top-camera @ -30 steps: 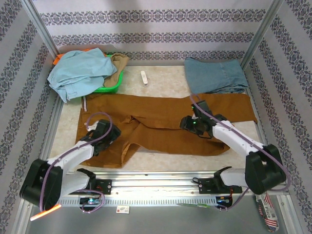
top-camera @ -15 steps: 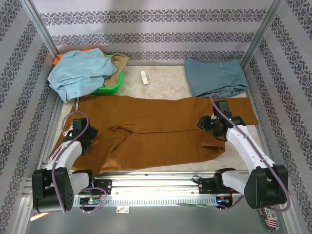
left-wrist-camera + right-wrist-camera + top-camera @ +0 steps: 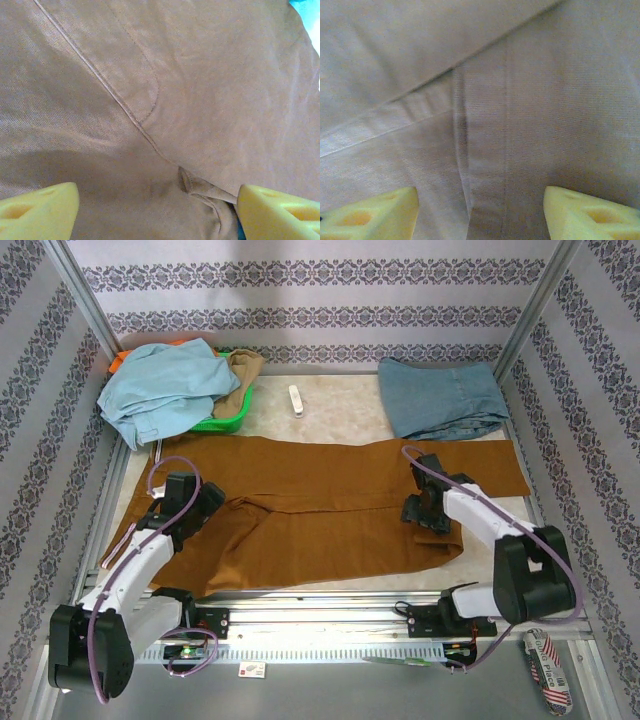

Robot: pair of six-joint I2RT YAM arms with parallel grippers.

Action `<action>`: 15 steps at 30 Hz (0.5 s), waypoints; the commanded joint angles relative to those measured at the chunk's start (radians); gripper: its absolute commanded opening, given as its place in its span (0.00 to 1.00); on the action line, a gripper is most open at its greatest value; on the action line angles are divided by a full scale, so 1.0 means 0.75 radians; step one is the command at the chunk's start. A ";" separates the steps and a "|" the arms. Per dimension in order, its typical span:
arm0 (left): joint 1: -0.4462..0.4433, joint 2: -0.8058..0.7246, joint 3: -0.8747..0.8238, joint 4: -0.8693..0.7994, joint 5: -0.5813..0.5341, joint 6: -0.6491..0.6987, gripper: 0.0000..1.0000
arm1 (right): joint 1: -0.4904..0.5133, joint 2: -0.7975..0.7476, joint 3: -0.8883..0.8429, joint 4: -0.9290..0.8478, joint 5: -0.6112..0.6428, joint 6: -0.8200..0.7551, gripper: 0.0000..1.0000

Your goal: Fold and stack the trousers

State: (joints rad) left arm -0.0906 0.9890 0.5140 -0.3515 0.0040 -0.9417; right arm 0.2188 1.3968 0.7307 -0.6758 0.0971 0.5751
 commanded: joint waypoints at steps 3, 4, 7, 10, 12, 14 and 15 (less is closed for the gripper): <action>-0.008 -0.031 -0.037 0.040 0.000 0.012 0.83 | 0.006 0.057 -0.011 0.010 0.041 0.056 0.46; -0.010 -0.034 -0.040 0.045 0.003 0.014 0.84 | -0.001 0.075 -0.001 0.004 0.031 0.056 0.39; -0.010 -0.038 -0.041 0.054 0.009 0.020 0.84 | -0.004 0.134 0.010 0.001 0.000 0.043 0.18; -0.009 -0.039 -0.054 0.071 0.019 0.018 0.84 | -0.017 0.129 0.011 -0.005 -0.013 0.044 0.00; -0.010 -0.039 -0.062 0.088 0.031 0.014 0.84 | -0.030 0.064 0.010 -0.018 0.007 0.053 0.00; -0.009 -0.032 -0.057 0.085 0.039 0.016 0.84 | -0.043 -0.045 0.017 -0.061 0.039 0.059 0.00; -0.009 -0.030 -0.049 0.085 0.040 0.018 0.83 | -0.053 -0.100 0.023 -0.083 0.064 0.058 0.00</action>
State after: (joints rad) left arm -0.0906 0.9722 0.4835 -0.3214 0.0235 -0.9417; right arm 0.1978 1.4208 0.7429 -0.6876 0.0925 0.6033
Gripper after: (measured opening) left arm 0.837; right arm 0.049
